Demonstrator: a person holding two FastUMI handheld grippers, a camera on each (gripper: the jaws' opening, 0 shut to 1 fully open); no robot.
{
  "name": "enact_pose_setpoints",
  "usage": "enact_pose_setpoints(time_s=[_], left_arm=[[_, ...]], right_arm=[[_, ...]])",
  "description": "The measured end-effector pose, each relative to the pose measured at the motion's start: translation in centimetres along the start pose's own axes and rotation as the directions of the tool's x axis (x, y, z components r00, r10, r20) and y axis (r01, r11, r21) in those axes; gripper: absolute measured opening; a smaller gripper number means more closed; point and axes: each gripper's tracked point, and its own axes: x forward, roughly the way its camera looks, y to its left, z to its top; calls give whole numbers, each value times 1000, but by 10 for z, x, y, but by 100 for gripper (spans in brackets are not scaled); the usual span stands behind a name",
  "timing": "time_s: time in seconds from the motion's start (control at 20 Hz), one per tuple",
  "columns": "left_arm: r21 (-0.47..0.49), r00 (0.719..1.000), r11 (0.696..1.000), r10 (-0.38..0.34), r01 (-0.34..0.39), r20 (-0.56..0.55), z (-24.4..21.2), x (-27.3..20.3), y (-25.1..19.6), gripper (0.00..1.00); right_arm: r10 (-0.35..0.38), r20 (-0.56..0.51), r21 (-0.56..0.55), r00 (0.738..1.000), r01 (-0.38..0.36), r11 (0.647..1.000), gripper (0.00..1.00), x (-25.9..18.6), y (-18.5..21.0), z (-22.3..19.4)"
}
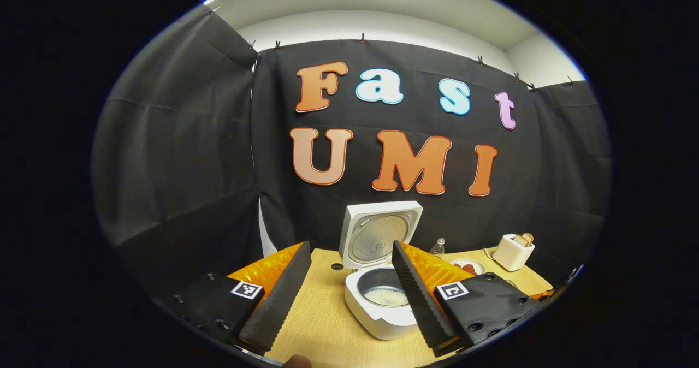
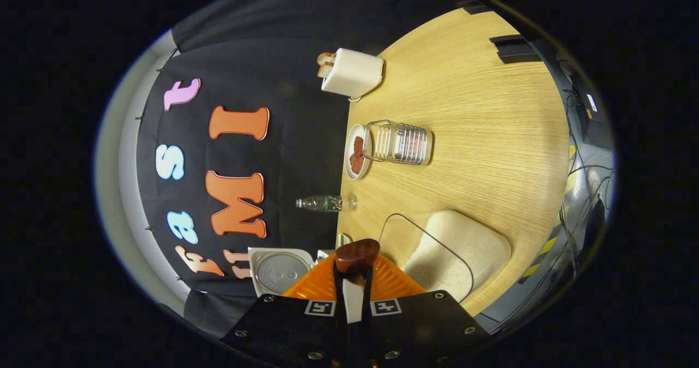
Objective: Close the left gripper, press the button to open the rice cooker; take a wooden spoon from the chopstick holder with the right hand, scoop a spoonful of rice and pour it into the rice cooker, then put the wooden spoon back into the chopstick holder.
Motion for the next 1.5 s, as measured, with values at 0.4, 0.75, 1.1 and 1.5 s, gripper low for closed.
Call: enact_pose_setpoints(time_s=[0.4,0.75,1.1,1.5], left_arm=[[-20,1000,1000,12,-12,11,4,1,16,100],[-31,999,999,28,-27,16,6,3,34,100],[-30,999,999,42,-41,30,10,4,51,100],[-26,997,997,71,-70,27,8,9,72,100]], right_arm=[[85,-20,52,996,-84,995,9,-4,57,-10],[150,-49,60,987,-147,987,9,16,114,-28],[196,-89,26,977,-194,981,9,60,176,-59],[210,-106,-76,972,-218,973,9,116,225,-89]])
